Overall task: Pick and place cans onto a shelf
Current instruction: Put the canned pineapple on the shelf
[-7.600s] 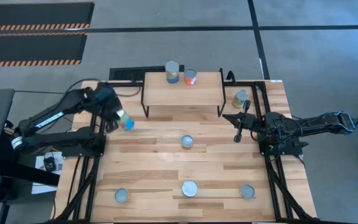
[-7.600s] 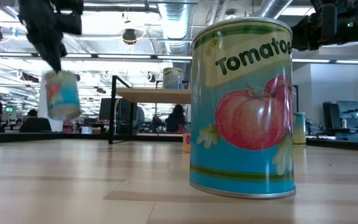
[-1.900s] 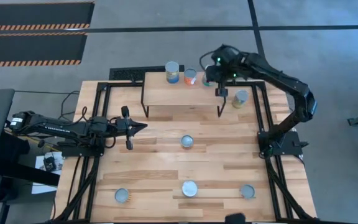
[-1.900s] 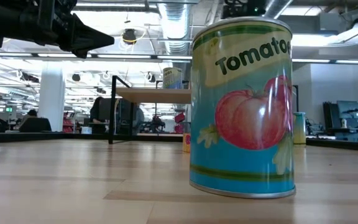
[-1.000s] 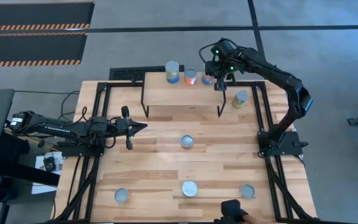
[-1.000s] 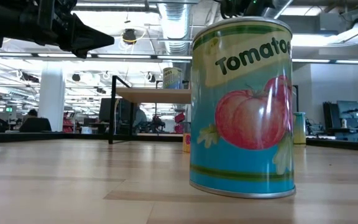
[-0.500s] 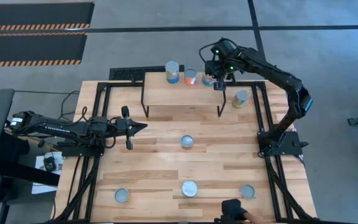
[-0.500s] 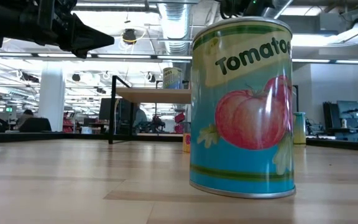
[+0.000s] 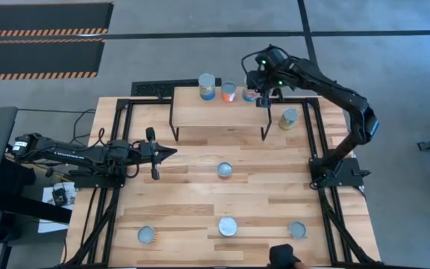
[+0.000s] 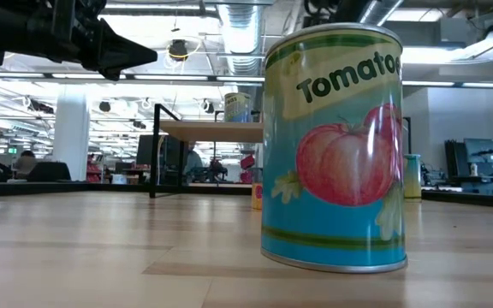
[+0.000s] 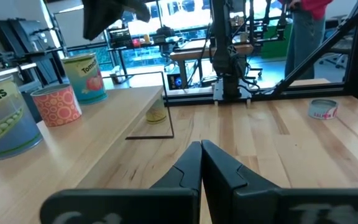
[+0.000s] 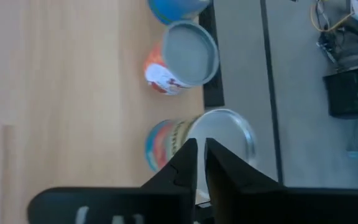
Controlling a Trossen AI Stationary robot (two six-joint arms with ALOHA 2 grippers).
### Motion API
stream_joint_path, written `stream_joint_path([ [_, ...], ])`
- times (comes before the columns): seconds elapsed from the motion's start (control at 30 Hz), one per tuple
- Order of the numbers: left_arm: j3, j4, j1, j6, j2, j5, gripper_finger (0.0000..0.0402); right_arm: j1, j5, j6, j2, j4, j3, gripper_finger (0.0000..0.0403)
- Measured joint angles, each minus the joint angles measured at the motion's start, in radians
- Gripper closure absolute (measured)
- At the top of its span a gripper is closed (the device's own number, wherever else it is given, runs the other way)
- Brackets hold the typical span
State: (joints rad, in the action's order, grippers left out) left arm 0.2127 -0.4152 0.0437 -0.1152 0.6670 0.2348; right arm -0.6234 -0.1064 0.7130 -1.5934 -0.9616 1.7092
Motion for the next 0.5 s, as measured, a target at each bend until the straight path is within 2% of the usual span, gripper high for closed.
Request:
stream_joint_path([
  [0.1,0.0,0.007,0.0,0.0,0.0,-0.002,0.0401,0.019,0.023,-0.045,0.019,-0.035,0.0,0.0381],
  [0.23,0.0,0.009,0.0,0.005,0.0,-0.003,0.0401,0.028,0.152,-0.086,0.075,-0.023,-0.068,0.0393],
  [0.37,0.0,0.02,0.0,0.006,0.0,-0.003,0.0401,0.054,0.235,-0.129,0.153,0.105,-0.224,0.0398],
  [0.5,0.0,0.026,0.0,0.007,0.0,-0.027,0.0401,0.112,0.264,-0.178,0.272,0.283,-0.411,0.0399],
])
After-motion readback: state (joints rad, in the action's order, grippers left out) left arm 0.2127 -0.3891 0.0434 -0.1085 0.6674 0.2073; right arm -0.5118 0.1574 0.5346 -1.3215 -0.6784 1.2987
